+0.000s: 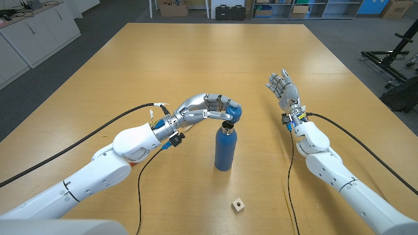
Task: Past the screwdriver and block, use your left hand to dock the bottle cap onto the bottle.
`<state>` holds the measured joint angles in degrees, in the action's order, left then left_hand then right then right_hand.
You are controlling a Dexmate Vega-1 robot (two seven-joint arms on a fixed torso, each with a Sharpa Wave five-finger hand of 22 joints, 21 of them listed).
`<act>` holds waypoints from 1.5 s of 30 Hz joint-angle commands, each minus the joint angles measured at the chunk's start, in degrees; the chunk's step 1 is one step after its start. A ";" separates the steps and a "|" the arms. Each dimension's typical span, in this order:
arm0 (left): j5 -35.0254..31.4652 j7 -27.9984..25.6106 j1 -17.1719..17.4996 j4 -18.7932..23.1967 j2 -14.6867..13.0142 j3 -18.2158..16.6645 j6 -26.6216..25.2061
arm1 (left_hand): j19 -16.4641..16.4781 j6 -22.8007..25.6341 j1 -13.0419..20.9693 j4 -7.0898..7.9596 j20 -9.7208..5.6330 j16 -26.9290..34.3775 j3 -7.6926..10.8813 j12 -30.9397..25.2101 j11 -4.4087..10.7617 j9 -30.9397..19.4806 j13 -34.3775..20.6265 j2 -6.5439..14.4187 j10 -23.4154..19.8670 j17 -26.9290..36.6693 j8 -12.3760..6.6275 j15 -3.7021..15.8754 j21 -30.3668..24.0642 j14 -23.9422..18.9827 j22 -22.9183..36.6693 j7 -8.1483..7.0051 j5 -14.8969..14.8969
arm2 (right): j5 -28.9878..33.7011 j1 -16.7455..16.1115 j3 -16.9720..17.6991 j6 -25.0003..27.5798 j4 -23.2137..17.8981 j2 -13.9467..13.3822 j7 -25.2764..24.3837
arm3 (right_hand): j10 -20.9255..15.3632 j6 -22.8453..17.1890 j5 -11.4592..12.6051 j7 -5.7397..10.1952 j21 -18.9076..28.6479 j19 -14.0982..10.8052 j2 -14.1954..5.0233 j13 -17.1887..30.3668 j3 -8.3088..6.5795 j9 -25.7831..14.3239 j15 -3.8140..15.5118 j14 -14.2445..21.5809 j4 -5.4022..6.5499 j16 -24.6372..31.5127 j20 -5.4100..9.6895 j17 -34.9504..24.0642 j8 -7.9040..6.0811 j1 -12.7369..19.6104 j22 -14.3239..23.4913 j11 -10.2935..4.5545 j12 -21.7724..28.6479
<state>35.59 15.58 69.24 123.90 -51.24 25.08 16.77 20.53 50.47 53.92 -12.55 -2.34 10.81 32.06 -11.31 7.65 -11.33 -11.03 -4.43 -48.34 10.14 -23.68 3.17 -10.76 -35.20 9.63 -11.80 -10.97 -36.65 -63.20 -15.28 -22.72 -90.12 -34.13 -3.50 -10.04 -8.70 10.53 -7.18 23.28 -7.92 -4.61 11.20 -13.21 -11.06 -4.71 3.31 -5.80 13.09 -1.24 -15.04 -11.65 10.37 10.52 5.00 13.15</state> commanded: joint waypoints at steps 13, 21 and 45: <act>0.30 -0.64 1.52 -0.31 -1.06 -0.52 0.12 | -0.07 0.51 -2.60 2.78 -3.77 -0.13 3.52 -0.42 4.77 -0.15 -0.71 2.67 -8.27 0.11 0.28 9.52 -0.06 -0.10 0.10 -0.17 -0.39 | 0.80 -0.39 -0.07 0.54 -1.70 -0.73 -0.46 | -0.48 -0.65 -0.27 0.02 -0.27 -0.59 -0.63 0.12 0.25 -0.16 -0.19 0.52 0.01 -0.07 -0.14 -0.11 0.07 -0.14 0.34 -0.15 -0.19; 0.01 -0.71 1.01 -0.10 -0.89 -0.12 -0.47 | -0.11 0.56 -2.67 2.78 -3.68 -0.12 3.58 -0.41 4.76 -0.15 -0.72 2.66 -8.32 0.11 0.33 9.52 -0.05 -0.11 0.10 -0.20 -0.39 | 0.66 -0.85 0.17 0.57 -1.95 -0.92 -0.55 | -0.55 -0.71 -0.27 0.06 -0.34 -0.56 -0.63 0.12 0.27 -0.16 -0.19 0.53 0.01 -0.07 -0.14 -0.11 0.05 -0.15 0.34 -0.29 -0.17; -0.30 -2.36 3.50 0.20 -1.77 -1.59 1.07 | -0.08 0.69 -2.71 2.65 -3.66 -0.15 3.83 -0.40 4.75 -0.19 -0.75 2.60 -8.47 0.09 0.46 9.63 -0.08 -0.03 0.10 -0.24 -0.41 | 1.08 -0.26 -0.44 0.92 -1.80 -0.70 -0.35 | -0.52 -0.78 -0.26 0.09 -0.51 -0.60 -0.63 0.12 0.30 -0.15 -0.18 0.49 0.02 -0.10 -0.18 -0.12 0.04 -0.15 0.35 -0.13 -0.20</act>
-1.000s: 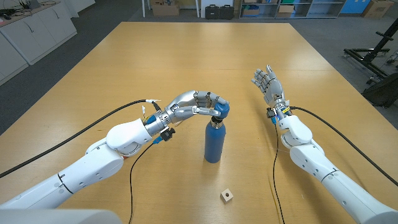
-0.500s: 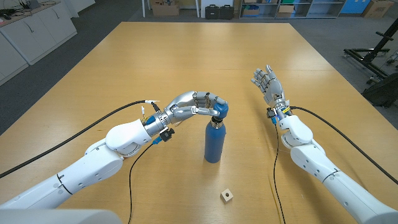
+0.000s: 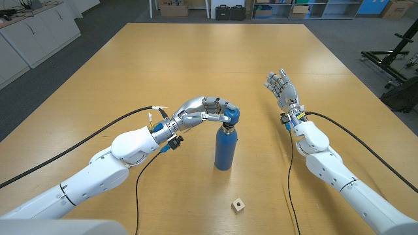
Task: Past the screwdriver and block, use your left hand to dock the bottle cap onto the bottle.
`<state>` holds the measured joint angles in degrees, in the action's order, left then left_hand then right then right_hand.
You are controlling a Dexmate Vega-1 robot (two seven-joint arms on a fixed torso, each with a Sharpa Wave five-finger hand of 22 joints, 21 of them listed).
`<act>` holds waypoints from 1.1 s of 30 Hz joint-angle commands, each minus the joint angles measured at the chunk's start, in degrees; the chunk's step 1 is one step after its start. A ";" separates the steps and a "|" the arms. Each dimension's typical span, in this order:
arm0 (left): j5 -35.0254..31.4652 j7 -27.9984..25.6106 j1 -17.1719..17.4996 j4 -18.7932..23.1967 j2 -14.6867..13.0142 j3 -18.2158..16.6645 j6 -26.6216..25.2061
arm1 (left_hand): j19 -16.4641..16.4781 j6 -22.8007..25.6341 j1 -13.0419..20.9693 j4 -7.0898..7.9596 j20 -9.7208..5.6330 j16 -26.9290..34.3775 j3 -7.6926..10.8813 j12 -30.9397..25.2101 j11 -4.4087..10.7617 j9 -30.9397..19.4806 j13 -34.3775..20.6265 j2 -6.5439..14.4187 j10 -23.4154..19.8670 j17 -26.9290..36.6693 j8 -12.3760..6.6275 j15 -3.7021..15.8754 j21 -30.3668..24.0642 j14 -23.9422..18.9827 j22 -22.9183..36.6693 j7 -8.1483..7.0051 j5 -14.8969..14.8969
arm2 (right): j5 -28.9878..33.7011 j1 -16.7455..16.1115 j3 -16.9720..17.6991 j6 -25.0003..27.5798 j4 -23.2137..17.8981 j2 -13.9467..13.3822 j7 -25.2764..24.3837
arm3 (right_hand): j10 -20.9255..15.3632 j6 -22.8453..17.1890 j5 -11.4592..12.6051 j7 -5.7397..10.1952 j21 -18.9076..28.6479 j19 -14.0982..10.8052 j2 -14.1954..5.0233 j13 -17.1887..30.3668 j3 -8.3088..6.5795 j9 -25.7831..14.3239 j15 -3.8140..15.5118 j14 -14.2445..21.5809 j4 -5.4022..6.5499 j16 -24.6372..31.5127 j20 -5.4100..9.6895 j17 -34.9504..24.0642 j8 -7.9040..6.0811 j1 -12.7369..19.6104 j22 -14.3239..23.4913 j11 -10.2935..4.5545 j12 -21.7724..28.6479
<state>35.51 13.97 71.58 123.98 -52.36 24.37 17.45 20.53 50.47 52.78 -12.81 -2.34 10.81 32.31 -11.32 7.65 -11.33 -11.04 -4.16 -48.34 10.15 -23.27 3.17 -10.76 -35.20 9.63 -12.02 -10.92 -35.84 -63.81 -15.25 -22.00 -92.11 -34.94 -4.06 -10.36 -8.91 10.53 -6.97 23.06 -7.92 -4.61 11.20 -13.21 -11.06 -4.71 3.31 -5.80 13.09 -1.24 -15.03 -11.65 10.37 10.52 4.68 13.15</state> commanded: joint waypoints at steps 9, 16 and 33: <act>-0.40 -1.24 1.35 0.71 -1.18 -1.59 0.10 | -0.12 0.76 -1.54 2.86 -3.66 -0.14 3.70 -0.40 4.74 -0.21 -0.77 2.33 -8.52 0.09 0.11 9.60 -0.07 -0.05 0.10 -0.02 -0.47 | 0.25 0.44 -0.65 -0.01 0.51 0.41 0.28 | -0.23 -0.53 -0.26 -0.11 -0.40 -0.60 -0.63 0.12 0.31 -0.15 -0.20 0.51 0.01 -0.10 -0.19 -0.13 0.07 -0.14 0.35 0.06 -0.21; -0.54 -1.41 1.13 1.07 -1.29 -1.69 -0.45 | -0.10 0.70 -1.55 2.84 -3.63 -0.17 3.73 -0.39 4.75 -0.22 -0.78 2.27 -8.53 0.08 0.18 9.58 -0.08 0.03 0.10 0.00 -0.47 | 0.13 0.53 -0.79 -0.32 1.06 0.72 0.48 | -0.23 -0.53 -0.26 -0.11 -0.46 -0.60 -0.63 0.12 0.32 -0.15 -0.19 0.52 0.01 -0.11 -0.20 -0.13 0.08 -0.14 0.35 0.05 -0.21; 0.12 -0.31 0.61 -0.68 -0.54 -1.10 -0.04 | -0.19 0.30 -1.94 2.90 -3.53 -0.21 3.73 -0.24 4.68 -0.27 -0.80 1.83 -8.10 0.07 0.51 9.51 -0.06 0.03 0.10 -0.02 -0.39 | 0.42 2.28 -1.68 0.36 2.05 1.17 0.90 | -0.21 -0.54 -0.25 -0.03 -0.60 -0.66 -0.63 0.12 0.33 -0.15 -0.21 0.51 -0.01 -0.13 -0.26 -0.13 0.08 -0.11 0.36 0.00 -0.24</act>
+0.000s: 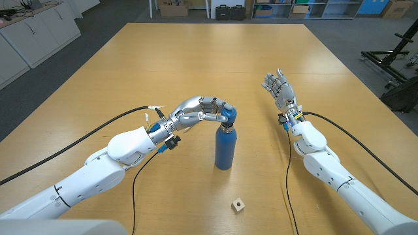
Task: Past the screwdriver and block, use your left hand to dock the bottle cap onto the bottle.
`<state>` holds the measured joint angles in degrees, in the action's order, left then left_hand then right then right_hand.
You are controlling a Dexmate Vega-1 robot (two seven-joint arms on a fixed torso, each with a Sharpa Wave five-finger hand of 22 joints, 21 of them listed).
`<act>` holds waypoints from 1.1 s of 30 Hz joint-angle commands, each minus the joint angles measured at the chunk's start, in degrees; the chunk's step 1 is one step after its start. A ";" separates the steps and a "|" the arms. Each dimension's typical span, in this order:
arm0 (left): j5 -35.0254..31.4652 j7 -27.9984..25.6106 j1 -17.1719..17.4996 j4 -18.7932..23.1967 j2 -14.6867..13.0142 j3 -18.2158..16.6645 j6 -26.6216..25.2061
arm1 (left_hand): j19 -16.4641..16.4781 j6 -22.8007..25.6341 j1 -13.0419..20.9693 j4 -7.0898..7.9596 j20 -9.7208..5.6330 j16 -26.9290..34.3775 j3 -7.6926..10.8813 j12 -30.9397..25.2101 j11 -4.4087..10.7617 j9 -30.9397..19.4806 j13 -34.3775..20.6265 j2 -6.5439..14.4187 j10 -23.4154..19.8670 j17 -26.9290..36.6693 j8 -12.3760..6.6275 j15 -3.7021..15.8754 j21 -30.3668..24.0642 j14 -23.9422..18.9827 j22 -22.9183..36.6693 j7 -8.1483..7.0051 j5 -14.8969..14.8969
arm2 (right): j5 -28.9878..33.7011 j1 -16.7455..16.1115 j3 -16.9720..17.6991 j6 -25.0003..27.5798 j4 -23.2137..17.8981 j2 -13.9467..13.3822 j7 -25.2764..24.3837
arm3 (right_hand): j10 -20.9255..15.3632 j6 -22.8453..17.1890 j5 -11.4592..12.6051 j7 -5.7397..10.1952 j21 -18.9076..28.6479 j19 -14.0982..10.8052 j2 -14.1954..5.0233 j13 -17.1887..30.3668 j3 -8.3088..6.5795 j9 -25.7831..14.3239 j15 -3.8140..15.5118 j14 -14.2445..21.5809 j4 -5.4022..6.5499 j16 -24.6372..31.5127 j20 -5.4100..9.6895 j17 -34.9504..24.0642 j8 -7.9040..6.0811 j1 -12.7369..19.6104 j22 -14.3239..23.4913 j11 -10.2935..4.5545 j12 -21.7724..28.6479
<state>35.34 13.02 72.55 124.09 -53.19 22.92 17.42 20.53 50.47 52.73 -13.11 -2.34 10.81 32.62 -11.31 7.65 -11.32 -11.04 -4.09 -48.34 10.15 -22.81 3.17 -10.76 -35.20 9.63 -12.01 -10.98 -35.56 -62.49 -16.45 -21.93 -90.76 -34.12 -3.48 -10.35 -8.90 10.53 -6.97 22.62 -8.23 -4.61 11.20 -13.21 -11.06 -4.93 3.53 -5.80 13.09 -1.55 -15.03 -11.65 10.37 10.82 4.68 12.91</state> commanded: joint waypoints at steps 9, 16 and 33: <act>0.19 1.29 -1.24 -1.16 0.84 1.43 -0.74 | -0.19 0.21 -2.09 3.28 -3.47 -0.20 3.43 -0.20 4.69 -0.30 -0.81 1.67 -7.95 0.08 0.15 9.43 -0.06 -0.01 0.10 -0.08 -0.31 | -0.10 0.75 -0.38 0.01 0.92 0.43 0.34 | -0.25 -0.54 -0.25 0.02 -0.21 -0.35 -0.63 0.13 0.34 -0.15 -0.02 0.33 -0.02 -0.12 0.04 -0.13 0.09 -0.09 0.06 0.12 0.01; 0.03 1.61 -1.89 -1.44 1.48 2.55 -1.39 | -0.19 0.03 -2.18 3.29 -3.44 -0.21 3.50 -0.16 4.70 -0.31 -0.82 1.65 -7.79 0.09 0.29 9.48 -0.07 0.01 0.11 -0.08 -0.31 | -0.23 -0.12 -0.07 -0.35 0.72 0.11 0.30 | -0.30 -0.53 -0.25 0.05 -0.27 -0.39 -0.63 0.13 0.35 -0.15 -0.10 0.33 -0.02 -0.13 0.03 -0.13 0.10 -0.08 0.06 0.01 0.02; -0.06 1.91 -3.48 -2.46 3.45 4.42 -1.72 | -0.16 -0.03 -2.24 3.31 -3.65 -0.16 3.75 -0.13 4.74 -0.34 -0.85 1.83 -7.53 0.12 0.45 9.57 -0.09 -0.09 0.11 -0.10 -0.34 | -0.80 -1.53 0.79 -0.52 0.02 -0.54 0.06 | -0.24 -0.55 -0.26 0.07 -0.39 -0.40 -0.63 0.13 0.36 -0.15 -0.02 0.31 -0.02 -0.15 -0.01 -0.13 0.09 -0.08 0.07 0.06 -0.01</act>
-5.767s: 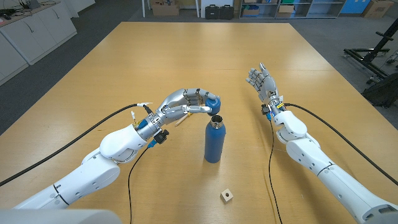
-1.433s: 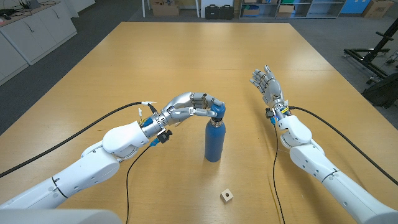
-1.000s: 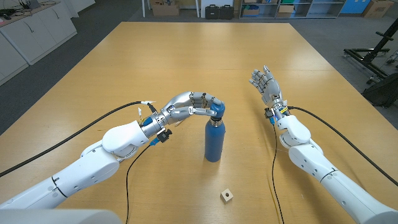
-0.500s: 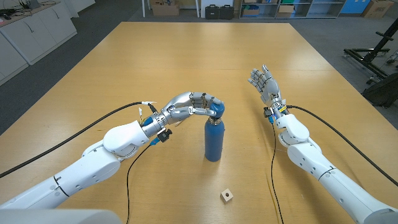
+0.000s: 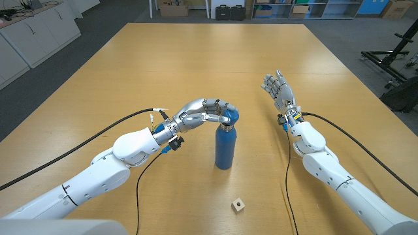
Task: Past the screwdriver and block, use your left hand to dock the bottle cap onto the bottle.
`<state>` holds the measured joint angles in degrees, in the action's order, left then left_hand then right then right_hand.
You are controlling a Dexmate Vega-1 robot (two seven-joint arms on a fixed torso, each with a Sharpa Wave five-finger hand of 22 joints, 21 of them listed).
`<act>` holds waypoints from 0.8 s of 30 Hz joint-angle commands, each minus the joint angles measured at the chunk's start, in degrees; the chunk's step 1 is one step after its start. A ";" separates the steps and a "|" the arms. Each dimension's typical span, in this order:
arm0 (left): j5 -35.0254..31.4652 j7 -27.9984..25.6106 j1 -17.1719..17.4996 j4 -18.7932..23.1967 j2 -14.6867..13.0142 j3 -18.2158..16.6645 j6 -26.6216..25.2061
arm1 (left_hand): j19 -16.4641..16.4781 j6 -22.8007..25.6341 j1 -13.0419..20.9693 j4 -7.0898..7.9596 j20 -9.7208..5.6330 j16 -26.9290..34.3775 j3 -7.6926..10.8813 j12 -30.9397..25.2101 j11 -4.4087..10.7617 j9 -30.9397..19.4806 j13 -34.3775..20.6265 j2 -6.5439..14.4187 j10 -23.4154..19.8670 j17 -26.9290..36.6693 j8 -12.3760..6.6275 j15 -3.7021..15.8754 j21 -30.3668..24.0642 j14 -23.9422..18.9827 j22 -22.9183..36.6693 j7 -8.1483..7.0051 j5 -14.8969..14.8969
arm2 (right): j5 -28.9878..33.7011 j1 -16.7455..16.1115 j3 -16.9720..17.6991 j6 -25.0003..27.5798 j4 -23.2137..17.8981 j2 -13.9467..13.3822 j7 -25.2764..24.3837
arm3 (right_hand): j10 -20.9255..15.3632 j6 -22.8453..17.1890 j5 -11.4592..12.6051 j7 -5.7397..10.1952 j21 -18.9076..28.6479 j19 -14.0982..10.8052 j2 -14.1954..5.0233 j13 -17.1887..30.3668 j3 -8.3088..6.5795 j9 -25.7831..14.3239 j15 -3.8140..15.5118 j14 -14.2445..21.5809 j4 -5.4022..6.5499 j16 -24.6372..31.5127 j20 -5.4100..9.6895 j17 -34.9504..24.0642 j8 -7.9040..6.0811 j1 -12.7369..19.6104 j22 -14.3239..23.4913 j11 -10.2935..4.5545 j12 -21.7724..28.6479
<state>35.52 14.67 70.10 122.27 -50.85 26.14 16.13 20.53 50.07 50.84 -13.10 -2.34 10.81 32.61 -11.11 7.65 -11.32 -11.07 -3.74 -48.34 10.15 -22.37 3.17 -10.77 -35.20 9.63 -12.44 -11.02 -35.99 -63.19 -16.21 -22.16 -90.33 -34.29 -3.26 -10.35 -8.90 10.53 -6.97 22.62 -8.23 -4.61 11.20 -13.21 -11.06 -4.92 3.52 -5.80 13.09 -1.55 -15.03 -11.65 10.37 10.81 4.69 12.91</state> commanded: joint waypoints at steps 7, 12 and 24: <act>-0.43 0.19 -1.08 -1.10 1.64 1.62 0.01 | -0.09 -0.40 -0.28 3.19 -3.63 -0.19 3.89 -0.27 4.73 -0.36 -0.82 1.44 -7.18 0.11 0.41 9.60 -0.12 -0.13 0.11 0.38 -0.30 | -0.29 -0.99 0.67 -0.09 -0.77 -0.71 -0.16 | -0.26 -0.59 -0.26 0.05 -0.49 -0.39 -0.63 0.13 0.38 -0.15 -0.08 0.34 -0.02 -0.15 0.00 -0.14 0.09 -0.08 0.08 0.09 -0.01; -0.33 -0.01 -0.71 -1.62 2.04 1.79 0.64 | -0.07 -0.57 -0.16 3.10 -3.66 -0.23 3.97 -0.25 4.73 -0.37 -0.83 1.42 -7.03 0.10 0.50 9.67 -0.13 -0.10 0.11 0.37 -0.31 | -0.20 -1.07 0.74 0.19 -1.11 -0.94 -0.26 | -0.24 -0.59 -0.26 0.03 -0.54 -0.38 -0.63 0.13 0.38 -0.15 -0.01 0.31 -0.02 -0.17 -0.04 -0.14 0.09 -0.08 0.09 0.06 -0.03; 0.25 -0.51 0.73 -2.71 2.79 1.77 2.61 | -0.03 -0.46 0.12 2.98 -3.81 -0.23 4.10 -0.27 4.73 -0.41 -0.84 1.48 -6.93 0.11 0.48 9.78 -0.13 -0.08 0.11 0.34 -0.33 | -0.14 -1.37 0.84 0.61 -1.53 -1.21 -0.51 | -0.24 -0.60 -0.26 0.03 -0.62 -0.43 -0.63 0.13 0.39 -0.15 0.01 0.30 -0.02 -0.18 0.01 -0.13 0.09 -0.07 0.09 0.06 -0.03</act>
<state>35.35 14.74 69.87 120.37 -48.58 27.82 17.56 20.53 49.72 50.84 -13.36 -2.34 10.58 32.87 -11.09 7.65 -11.65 -11.10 -3.72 -48.34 10.15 -21.65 3.17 -10.76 -35.20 9.63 -12.12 -11.04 -36.23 -64.27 -15.52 -22.01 -91.45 -35.23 -3.58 -10.35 -8.90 10.53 -6.97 22.17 -8.23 -4.61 11.20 -13.03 -11.06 -4.92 3.52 -5.98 13.09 -1.55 -15.02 -11.65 10.37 10.80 4.69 12.91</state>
